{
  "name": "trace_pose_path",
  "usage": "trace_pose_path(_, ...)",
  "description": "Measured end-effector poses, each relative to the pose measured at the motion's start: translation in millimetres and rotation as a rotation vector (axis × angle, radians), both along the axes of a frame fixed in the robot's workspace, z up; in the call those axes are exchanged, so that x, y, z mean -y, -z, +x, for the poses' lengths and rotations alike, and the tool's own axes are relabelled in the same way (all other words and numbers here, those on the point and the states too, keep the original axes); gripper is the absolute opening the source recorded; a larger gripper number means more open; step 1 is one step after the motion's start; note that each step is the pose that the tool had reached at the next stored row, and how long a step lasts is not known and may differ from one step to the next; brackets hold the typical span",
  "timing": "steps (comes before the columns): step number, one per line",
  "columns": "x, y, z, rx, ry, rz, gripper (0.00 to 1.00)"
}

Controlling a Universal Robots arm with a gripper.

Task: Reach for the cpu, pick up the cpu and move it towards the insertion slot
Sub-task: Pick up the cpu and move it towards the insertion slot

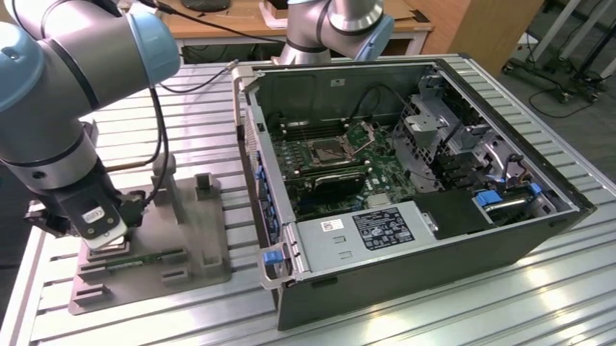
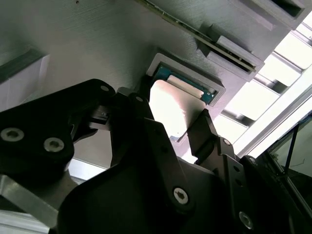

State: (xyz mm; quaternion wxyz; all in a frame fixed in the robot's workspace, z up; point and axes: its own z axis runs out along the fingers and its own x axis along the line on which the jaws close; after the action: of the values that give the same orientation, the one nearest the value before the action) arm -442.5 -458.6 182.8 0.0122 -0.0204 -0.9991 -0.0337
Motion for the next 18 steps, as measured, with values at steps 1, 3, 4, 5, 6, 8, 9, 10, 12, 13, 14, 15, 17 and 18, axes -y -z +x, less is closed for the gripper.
trace_pose_path(1,0.0,-0.6,0.0,-0.0001,0.000,-0.0001,0.54)
trace_pose_path(3,0.0,-1.4,0.0,-0.0002,0.000,-0.0001,0.54)
trace_pose_path(4,0.0,-1.7,0.0,-0.0001,0.000,-0.0001,0.54)
trace_pose_path(5,0.0,-2.1,0.0,-0.0001,0.000,-0.0001,0.54)
trace_pose_path(6,0.0,-2.5,0.0,-0.0002,0.000,-0.0002,0.54)
trace_pose_path(8,0.0,-3.1,0.0,-0.0001,0.000,-0.0001,0.54)
trace_pose_path(9,0.0,-3.7,-0.1,-0.0004,0.000,-0.0003,0.54)
trace_pose_path(10,0.0,-4.2,0.0,-0.0002,0.000,-0.0002,0.54)
trace_pose_path(12,0.0,-4.8,0.0,-0.0001,0.000,-0.0001,0.54)
trace_pose_path(13,0.0,-4.8,0.0,0.0001,0.000,0.0001,0.54)
trace_pose_path(14,0.0,-5.1,0.0,-0.0001,0.000,-0.0001,0.54)
trace_pose_path(15,0.0,-5.3,0.0,-0.0002,-0.001,-0.0001,0.54)
trace_pose_path(17,0.0,-5.6,0.0,-0.0002,-0.001,-0.0002,0.54)
trace_pose_path(18,0.0,-5.8,0.0,-0.0002,-0.001,-0.0002,0.54)
